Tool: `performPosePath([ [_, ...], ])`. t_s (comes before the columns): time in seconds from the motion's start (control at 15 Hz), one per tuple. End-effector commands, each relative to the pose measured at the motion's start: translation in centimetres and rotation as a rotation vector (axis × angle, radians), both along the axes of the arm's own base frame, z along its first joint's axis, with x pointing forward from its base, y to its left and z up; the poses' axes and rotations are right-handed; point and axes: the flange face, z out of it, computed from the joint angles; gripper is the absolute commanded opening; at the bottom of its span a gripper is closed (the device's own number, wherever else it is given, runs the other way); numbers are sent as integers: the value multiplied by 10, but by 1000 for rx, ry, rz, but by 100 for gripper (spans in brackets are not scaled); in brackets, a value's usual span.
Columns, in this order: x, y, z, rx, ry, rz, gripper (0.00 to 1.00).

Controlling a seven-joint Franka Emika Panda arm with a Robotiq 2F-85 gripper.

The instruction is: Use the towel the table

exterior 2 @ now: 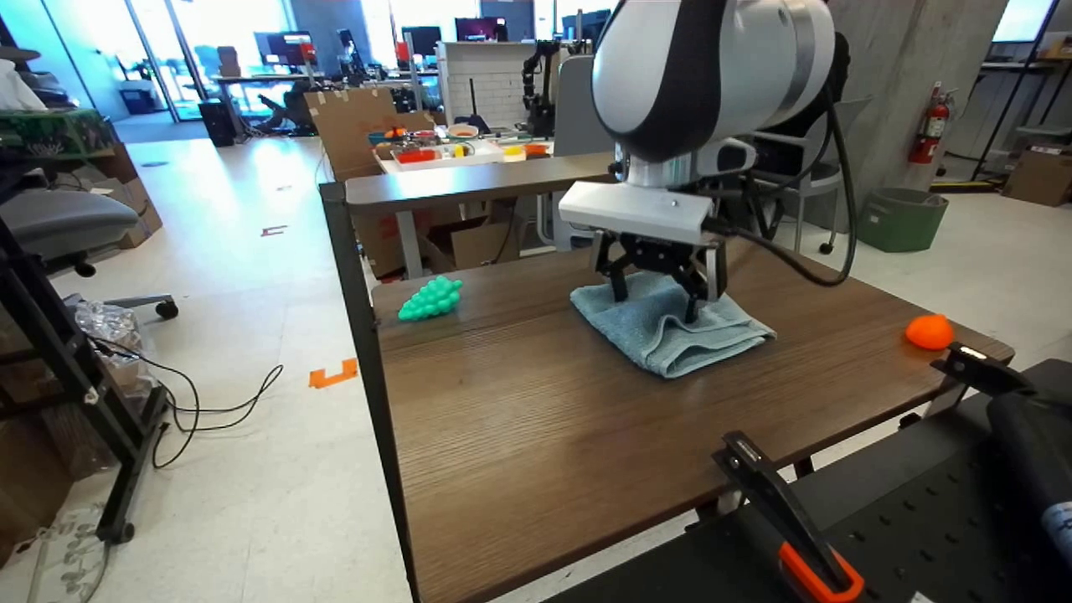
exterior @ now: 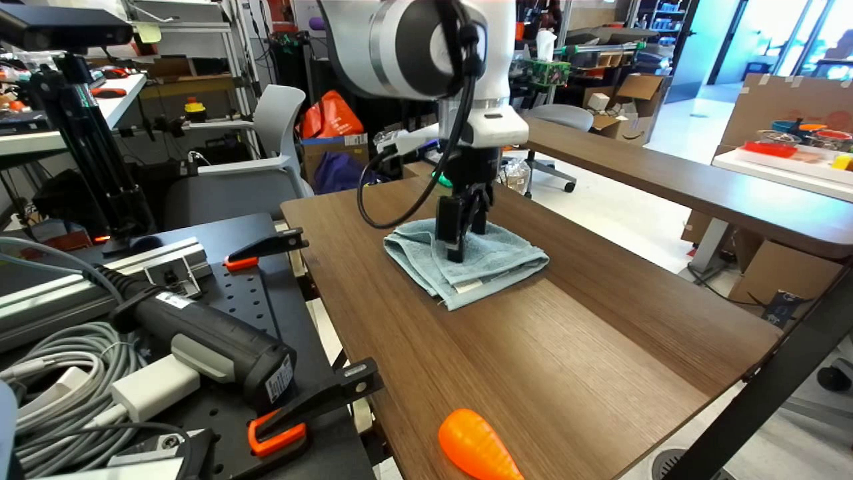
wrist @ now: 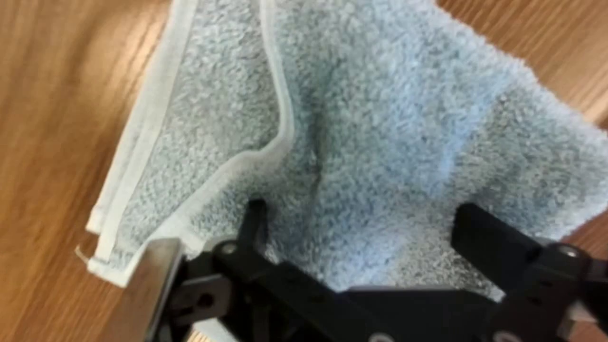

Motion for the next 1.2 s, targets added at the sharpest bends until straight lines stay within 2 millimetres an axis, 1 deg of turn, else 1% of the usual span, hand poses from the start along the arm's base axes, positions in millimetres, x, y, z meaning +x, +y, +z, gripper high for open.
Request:
performPosePath([
  [0.0,-9,6,-38,27,-93,91,100],
  [0.07,-4,3,-19,15,-58,46,100],
  [0.13,-6,3,-24,19,-79,63,100],
  [0.33,-5,3,-23,20,-87,77,100],
  [0.4,-2,1,-21,16,-75,61,100],
  [0.47,0,3,-25,25,-57,64,100],
  [0.6,0,17,-34,21,-39,90,100],
  [0.8,-5,61,-47,46,-37,185,100],
  [1.13,-22,150,-61,31,-72,351,100],
])
